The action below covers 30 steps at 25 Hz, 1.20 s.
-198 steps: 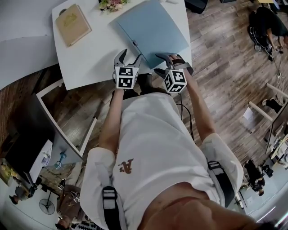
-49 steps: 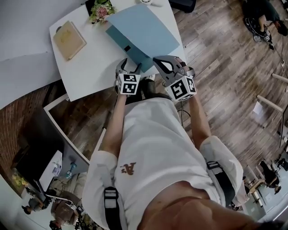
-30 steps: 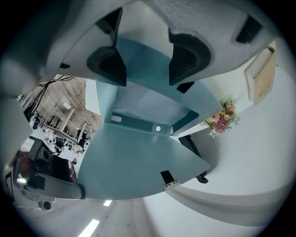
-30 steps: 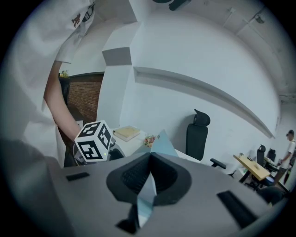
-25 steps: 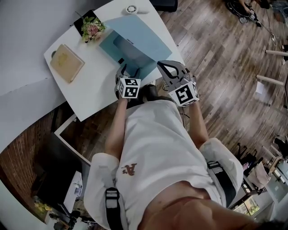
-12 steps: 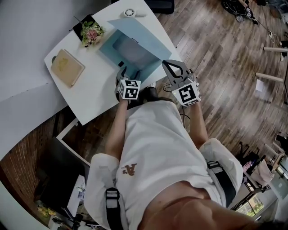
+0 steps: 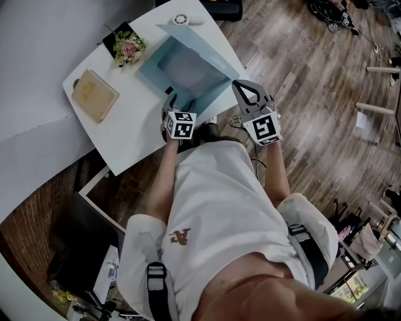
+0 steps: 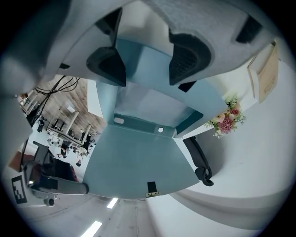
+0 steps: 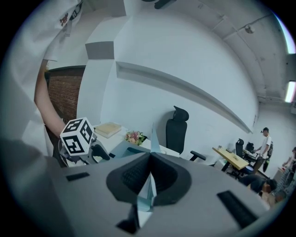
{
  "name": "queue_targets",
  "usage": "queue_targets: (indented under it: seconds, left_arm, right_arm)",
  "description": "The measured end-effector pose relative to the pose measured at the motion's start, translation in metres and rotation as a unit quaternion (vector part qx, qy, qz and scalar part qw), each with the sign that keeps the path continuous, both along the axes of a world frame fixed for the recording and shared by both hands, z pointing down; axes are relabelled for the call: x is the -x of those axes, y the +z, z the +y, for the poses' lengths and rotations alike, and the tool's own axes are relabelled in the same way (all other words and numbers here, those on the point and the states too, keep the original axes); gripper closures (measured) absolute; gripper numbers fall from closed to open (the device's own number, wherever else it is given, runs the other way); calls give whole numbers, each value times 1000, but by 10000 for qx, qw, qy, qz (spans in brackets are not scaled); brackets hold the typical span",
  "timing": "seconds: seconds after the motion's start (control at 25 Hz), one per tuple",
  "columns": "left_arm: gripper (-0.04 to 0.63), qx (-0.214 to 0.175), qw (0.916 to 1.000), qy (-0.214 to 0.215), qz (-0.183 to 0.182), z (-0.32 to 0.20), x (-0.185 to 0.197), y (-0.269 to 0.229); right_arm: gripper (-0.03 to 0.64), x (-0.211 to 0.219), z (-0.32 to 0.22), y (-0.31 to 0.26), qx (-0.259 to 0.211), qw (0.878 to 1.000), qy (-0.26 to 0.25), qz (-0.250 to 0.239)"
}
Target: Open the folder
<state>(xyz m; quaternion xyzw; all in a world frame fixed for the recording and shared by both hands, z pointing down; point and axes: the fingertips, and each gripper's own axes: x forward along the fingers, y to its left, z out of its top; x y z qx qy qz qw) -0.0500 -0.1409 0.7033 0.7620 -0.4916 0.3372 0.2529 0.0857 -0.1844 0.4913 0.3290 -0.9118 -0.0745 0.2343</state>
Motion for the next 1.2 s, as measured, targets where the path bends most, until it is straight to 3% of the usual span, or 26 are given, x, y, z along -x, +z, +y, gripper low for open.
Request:
queue_targets:
  seconds: [1.2]
  left_arm:
    - [291, 26, 10000, 4, -13, -1, 1, 4]
  right_arm:
    - [609, -56, -54, 10, -56, 9956, 938, -4]
